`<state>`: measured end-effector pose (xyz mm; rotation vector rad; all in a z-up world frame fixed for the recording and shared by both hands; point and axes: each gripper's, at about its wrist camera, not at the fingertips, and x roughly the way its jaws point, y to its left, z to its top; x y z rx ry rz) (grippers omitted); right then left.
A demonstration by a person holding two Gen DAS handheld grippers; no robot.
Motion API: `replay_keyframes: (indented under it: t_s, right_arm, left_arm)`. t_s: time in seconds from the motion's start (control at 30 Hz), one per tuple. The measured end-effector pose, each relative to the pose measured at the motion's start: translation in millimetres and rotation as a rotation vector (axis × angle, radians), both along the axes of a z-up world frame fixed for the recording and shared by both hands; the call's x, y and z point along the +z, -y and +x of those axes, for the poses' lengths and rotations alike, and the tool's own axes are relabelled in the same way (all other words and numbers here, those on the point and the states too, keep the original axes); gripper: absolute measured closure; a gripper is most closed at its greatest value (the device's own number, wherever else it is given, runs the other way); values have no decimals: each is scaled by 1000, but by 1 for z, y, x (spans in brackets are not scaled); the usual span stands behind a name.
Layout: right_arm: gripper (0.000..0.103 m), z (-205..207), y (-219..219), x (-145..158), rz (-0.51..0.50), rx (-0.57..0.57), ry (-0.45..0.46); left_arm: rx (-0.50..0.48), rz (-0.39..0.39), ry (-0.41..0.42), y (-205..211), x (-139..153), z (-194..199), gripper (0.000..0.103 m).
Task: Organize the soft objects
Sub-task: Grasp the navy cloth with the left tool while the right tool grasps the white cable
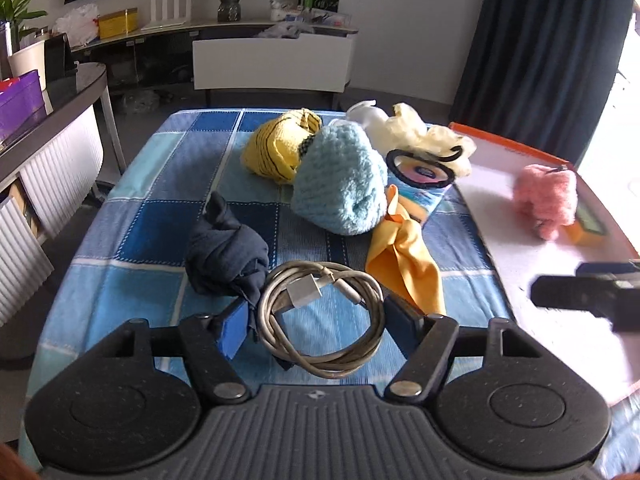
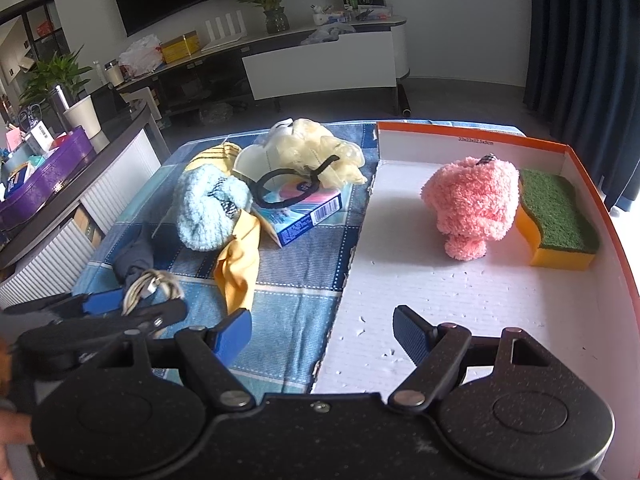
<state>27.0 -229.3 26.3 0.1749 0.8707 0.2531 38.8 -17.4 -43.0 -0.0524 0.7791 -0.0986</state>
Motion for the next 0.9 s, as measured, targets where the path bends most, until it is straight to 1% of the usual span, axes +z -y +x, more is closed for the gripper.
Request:
replay_keyframes:
  t_s: [0.1,0.17,0.23,0.3,0.4,0.43,0.5,0.53,0.57,0.6,0.7,0.77,0.83,0.9]
  right_arm:
    - [11,-1,-5,2,-1,14,1]
    - [11,-1,-9,2,-1,29,1]
    - [11,0,-14,3,-4,42,2]
    - [11,0,-19,4,-2,55,1]
    - [11,-1,-26,5,-7,75,2]
    - [11,-1,-28,6,-9,82,3]
    - [11,-2,-32,7,-12,94,4]
    - [11,-2,-33,8,-11,102,5]
    - [11,-3,-35,9,-10,108,6]
    - [11,-4,-36,9,-8,116,6]
    - [11,-7,-43,10,-2,143,8]
    - [11,-8,-51,8,6,167,2]
    - [11,-12,-62,5,16,206,-7]
    - [11,-18,-76,2,15,255,-14]
  left_arm:
    - [-19,-24,13,-5,5,-13,31]
    - [-37,-27,35,-9,7,-24,31]
    - [-53,-29,29,-12,8,-30,31]
    - [-72,-44,42,-14,8,-36,30]
    - [-109,-36,34,-16,5,-38,30]
    - [-118,-40,35,-17,4,-39,29]
    - [-151,-50,-3,-18,1,-38,24]
    - [-152,-53,-14,-19,0,-38,14]
    - [-142,-52,-8,-20,0,-40,8]
    - [-135,-52,0,-20,1,-42,7]
    - [-94,-78,47,-29,9,-47,6]
    - [-40,-87,67,-37,14,-46,6]
    - [16,-86,58,-43,14,-37,6]
    - [57,-96,25,-49,10,-23,6]
